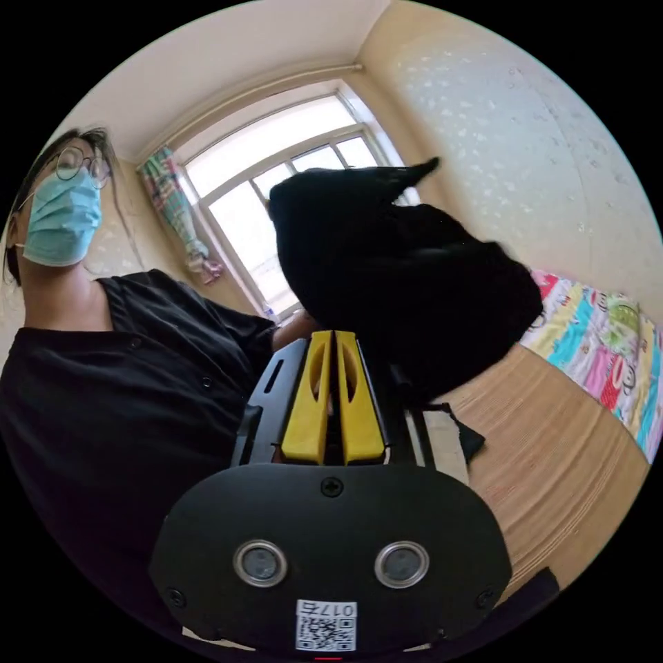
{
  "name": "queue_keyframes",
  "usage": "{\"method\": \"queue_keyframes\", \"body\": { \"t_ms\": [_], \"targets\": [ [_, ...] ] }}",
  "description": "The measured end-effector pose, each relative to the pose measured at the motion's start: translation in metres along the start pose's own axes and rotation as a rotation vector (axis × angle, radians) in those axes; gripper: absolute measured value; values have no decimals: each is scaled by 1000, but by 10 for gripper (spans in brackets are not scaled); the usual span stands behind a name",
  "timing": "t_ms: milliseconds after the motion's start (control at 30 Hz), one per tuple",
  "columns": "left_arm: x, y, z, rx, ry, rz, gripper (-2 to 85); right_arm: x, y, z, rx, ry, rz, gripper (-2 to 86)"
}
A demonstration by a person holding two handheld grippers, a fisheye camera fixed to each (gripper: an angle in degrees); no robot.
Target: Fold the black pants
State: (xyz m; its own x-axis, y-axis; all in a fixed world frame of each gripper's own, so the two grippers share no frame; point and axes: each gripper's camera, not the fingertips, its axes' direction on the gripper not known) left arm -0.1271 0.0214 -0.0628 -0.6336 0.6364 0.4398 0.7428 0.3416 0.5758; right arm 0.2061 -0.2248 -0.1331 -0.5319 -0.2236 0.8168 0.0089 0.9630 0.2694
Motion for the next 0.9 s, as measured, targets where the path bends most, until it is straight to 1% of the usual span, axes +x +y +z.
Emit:
{"method": "queue_keyframes", "body": {
  "t_ms": [33, 67, 100, 133, 167, 233, 267, 333, 400, 433, 533, 567, 633, 667, 733, 767, 800, 833, 900],
  "targets": [
    [2, -5, 8, 17, 53, 12, 58, 12, 8, -2, 7, 37, 69, 112],
    [5, -14, 23, 50, 169, 30, 58, 18, 12, -2, 7, 48, 101, 139],
    [8, -21, 40, 81, 264, 40, 58, 28, 18, 0, 3, 56, 151, 194],
    [9, -25, 48, 95, 296, 43, 58, 35, 24, 4, 4, 31, 178, 218],
    [13, -32, 64, 113, 341, 44, 58, 37, 27, 6, 12, 7, 182, 230],
    [18, -44, 89, 116, 383, 42, 58, 40, 33, 13, 65, -155, 164, 243],
    [21, -51, 105, 110, 412, 40, 59, 39, 34, 15, 85, -196, 157, 244],
    [24, -60, 126, 100, 438, 33, 59, 30, 28, 13, 191, -327, 99, 238],
    [30, -72, 147, 72, 434, 32, 59, 16, 17, 3, 270, -374, 36, 211],
    [32, -75, 151, 60, 430, 33, 59, 9, 6, -12, 330, -393, 1, 169],
    [44, -96, 159, -7, 399, 49, 60, -7, -41, -62, 386, -385, -79, 88],
    [51, -105, 159, -29, 384, 55, 60, -12, -51, -74, 396, -388, -110, 79],
    [63, -118, 154, -59, 314, 56, 60, -48, -93, -121, 427, -306, -211, 60],
    [74, -125, 149, -87, 244, 56, 61, -61, -103, -132, 428, -267, -239, 57],
    [92, -136, 140, -142, 100, 34, 61, -118, -135, -168, 446, -81, -319, 49],
    [104, -142, 135, -187, -25, 14, 61, -133, -142, -176, 450, -35, -335, 47],
    [116, -147, 131, -246, -176, -6, 62, -159, -154, -189, 459, 54, -352, 45],
    [122, -149, 130, -276, -260, -16, 62, -184, -164, -198, 478, 145, -371, 44],
    [143, -153, 141, -400, -607, -33, 61, -220, -175, -205, 505, 260, -402, 42]
  ]
}}
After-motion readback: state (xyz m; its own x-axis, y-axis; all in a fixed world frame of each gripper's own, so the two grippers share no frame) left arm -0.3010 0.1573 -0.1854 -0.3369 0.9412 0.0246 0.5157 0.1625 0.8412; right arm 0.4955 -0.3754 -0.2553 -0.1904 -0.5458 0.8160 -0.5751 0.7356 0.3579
